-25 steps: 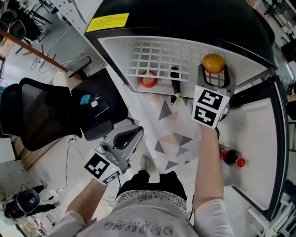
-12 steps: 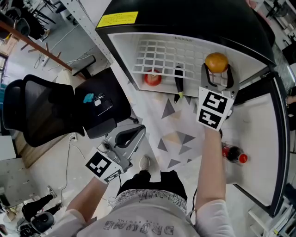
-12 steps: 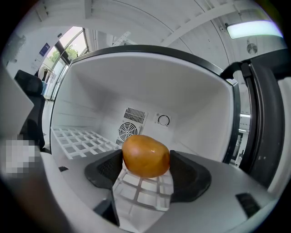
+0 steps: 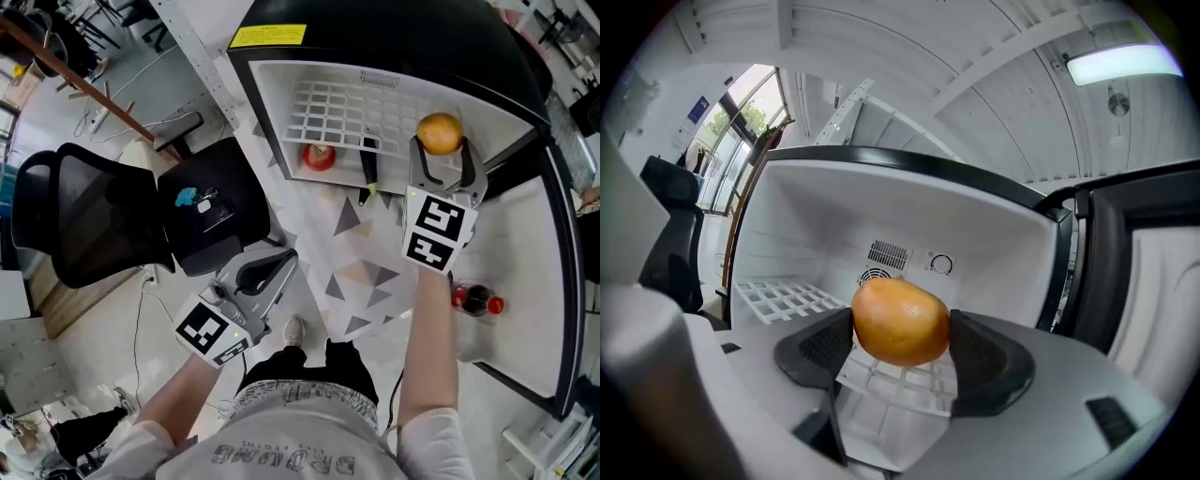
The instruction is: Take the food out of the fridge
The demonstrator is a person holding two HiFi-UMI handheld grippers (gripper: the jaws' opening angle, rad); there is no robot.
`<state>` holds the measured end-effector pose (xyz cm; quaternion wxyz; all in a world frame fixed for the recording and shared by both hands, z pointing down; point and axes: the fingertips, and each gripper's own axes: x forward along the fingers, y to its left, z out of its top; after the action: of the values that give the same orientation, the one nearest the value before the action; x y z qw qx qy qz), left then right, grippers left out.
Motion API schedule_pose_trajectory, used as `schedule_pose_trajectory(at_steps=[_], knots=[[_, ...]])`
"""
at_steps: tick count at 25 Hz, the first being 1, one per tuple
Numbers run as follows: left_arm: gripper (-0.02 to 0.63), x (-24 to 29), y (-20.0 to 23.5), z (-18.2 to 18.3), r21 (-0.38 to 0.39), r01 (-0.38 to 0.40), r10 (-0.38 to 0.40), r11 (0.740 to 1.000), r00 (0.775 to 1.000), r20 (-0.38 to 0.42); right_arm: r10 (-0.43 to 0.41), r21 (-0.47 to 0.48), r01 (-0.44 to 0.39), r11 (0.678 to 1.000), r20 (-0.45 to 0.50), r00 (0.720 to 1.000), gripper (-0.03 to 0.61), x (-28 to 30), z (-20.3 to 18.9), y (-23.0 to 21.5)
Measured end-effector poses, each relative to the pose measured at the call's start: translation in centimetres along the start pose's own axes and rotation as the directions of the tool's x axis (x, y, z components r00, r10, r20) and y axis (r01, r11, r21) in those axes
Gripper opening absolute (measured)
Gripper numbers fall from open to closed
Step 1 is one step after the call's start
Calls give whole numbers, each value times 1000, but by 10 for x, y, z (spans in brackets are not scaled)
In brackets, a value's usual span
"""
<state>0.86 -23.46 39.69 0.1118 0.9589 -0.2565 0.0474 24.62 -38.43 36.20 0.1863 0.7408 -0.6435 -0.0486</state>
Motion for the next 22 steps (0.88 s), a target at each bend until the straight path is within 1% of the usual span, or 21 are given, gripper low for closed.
schedule_pose_trajectory(at_steps=[10,18,22], knots=[[6,-18,-15,9,19,8,-9,1000,999,33,40,17,-40,999,36,999,319,-51,15,2],[6,-29,-25,17,32,9,-11,999,999,51,100,27,-102,994,73,992,319,-89,30,10],[6,-32,-30,21,44,8,-11,999,998,59,133,46,-137,990,81,988,319,-107,35,17]])
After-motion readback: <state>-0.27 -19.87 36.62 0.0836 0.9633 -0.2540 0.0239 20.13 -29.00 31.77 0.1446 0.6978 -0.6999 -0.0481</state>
